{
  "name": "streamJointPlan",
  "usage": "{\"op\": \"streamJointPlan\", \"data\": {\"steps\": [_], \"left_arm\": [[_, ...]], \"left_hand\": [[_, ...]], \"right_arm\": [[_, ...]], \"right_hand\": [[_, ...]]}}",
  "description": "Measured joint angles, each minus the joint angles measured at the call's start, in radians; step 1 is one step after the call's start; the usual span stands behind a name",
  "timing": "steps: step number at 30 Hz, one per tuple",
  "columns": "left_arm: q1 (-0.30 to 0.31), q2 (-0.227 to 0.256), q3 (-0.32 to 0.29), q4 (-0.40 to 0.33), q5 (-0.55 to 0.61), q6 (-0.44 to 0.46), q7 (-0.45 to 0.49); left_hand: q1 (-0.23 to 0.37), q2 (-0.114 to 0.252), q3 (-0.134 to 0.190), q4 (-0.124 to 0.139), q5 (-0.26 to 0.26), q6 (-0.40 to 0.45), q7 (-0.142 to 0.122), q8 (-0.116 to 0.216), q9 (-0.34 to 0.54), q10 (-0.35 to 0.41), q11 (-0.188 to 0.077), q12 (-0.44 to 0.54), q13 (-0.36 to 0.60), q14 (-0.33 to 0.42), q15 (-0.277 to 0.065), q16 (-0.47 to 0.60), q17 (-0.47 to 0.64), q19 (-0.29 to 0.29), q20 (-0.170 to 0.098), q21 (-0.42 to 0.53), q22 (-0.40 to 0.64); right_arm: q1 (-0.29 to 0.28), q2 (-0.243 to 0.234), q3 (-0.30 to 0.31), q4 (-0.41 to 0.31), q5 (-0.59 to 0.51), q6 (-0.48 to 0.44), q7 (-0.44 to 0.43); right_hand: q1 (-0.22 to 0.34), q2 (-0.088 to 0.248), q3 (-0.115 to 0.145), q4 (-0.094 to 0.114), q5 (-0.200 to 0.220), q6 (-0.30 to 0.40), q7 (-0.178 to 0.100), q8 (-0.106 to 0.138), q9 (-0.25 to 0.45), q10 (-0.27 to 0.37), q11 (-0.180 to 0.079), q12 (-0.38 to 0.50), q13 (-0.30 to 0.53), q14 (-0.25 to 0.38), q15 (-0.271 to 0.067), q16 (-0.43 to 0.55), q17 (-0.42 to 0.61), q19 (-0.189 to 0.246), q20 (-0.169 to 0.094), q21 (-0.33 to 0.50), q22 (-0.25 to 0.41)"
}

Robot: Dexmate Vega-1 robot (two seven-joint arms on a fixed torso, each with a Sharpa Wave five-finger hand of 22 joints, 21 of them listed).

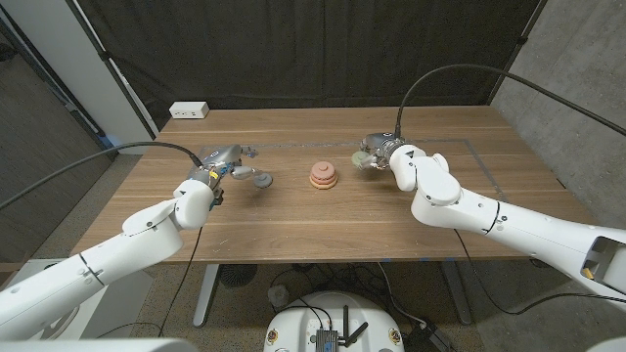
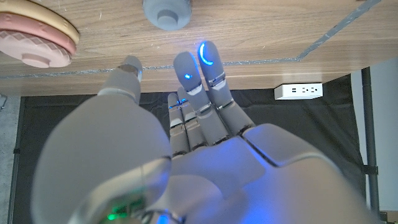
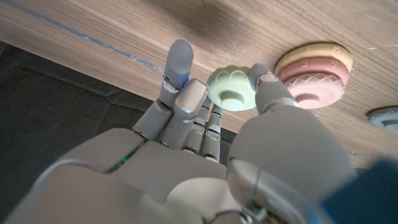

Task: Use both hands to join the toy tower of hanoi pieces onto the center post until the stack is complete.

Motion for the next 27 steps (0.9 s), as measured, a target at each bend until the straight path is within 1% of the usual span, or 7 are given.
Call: {"op": "streamJointPlan", "data": {"steps": [4,14,16,19,24,25,27], "left_arm": [[0.004,0.003,-0.003,-0.001,-0.002,0.001,0.002],[0.013,0.008,-0.008,-0.003,-0.008,0.001,0.007],[0.014,0.008,-0.009,-0.003,-0.009,0.001,0.008],[0.017,0.008,-0.011,-0.005,-0.010,0.000,0.010],[0.018,0.008,-0.012,-0.005,-0.010,0.001,0.012],[0.019,0.008,-0.012,-0.008,-0.010,0.002,0.012],[0.019,0.009,-0.012,-0.009,-0.010,0.004,0.013]], "left_hand": [[0.000,0.000,0.000,0.000,0.000,0.000,0.000,0.000,0.005,0.000,0.000,0.000,0.000,0.005,-0.006,0.000,0.003,0.000,0.000,0.000,0.000],[0.000,0.000,0.000,0.000,0.000,0.002,0.002,0.000,0.005,0.004,-0.003,0.000,0.000,0.005,-0.006,0.000,0.002,0.002,0.002,0.000,0.000],[0.000,0.000,0.004,-0.004,0.000,0.004,0.004,0.000,0.005,0.004,-0.003,0.000,0.000,0.005,-0.006,0.000,0.001,0.002,0.002,0.000,0.000],[0.000,0.000,0.009,0.000,0.000,0.009,-0.002,0.000,0.005,0.004,-0.003,0.000,0.000,0.005,-0.006,0.000,0.001,0.002,0.002,0.000,0.000],[0.000,0.000,0.009,0.000,0.000,0.009,-0.002,0.000,0.005,0.009,0.001,0.000,0.000,0.005,-0.006,0.000,0.002,0.003,0.004,0.000,0.000],[0.000,0.000,0.008,0.000,0.000,0.009,-0.002,0.000,0.005,0.009,0.001,0.000,0.000,0.005,-0.006,0.000,0.002,0.003,0.004,0.000,0.000],[0.000,0.000,0.008,0.000,0.000,0.009,-0.002,0.000,0.005,0.009,0.001,0.000,0.000,0.005,-0.006,0.000,0.002,0.003,0.004,0.000,0.000]], "right_arm": [[-0.010,0.009,0.017,-0.002,-0.017,0.029,0.013],[-0.029,0.036,0.051,-0.004,-0.059,0.097,0.046],[-0.031,0.042,0.057,-0.004,-0.067,0.110,0.053],[-0.037,0.053,0.069,0.000,-0.080,0.134,0.065],[-0.042,0.069,0.084,0.008,-0.084,0.145,0.070],[-0.043,0.072,0.087,0.011,-0.093,0.174,0.083],[-0.044,0.078,0.091,0.016,-0.097,0.186,0.088]], "right_hand": [[0.000,0.000,0.000,0.000,0.002,0.000,0.000,-0.004,0.000,0.000,0.000,-0.004,0.001,0.000,0.000,0.000,0.000,0.000,0.000,0.000,0.000],[0.000,0.000,0.000,0.000,0.002,0.000,0.000,-0.004,0.000,0.000,0.000,-0.007,0.007,0.000,0.000,0.000,0.000,0.000,0.000,0.000,0.000],[0.000,0.000,0.003,-0.003,0.002,0.000,0.000,-0.005,0.000,0.000,0.000,-0.008,0.007,0.000,0.000,0.000,0.000,0.000,0.000,0.000,0.000],[0.000,0.000,0.004,-0.004,0.002,0.004,-0.004,-0.008,-0.001,0.000,0.000,-0.009,0.007,0.000,0.000,0.000,0.000,0.000,0.000,0.000,0.000],[0.000,0.000,0.004,-0.004,0.002,0.004,-0.004,-0.008,-0.001,0.000,0.000,-0.005,0.007,0.000,0.000,0.000,0.000,0.000,0.000,0.000,0.000],[0.000,0.000,0.004,-0.004,0.002,0.004,-0.004,-0.008,-0.001,0.000,0.000,-0.005,0.008,0.000,0.000,0.000,0.000,0.000,0.000,0.000,0.000],[0.000,0.000,0.004,-0.004,0.006,0.004,-0.004,-0.006,-0.001,0.000,0.000,-0.005,0.009,0.000,0.000,0.000,0.000,0.000,0.000,0.000,0.000]]}}
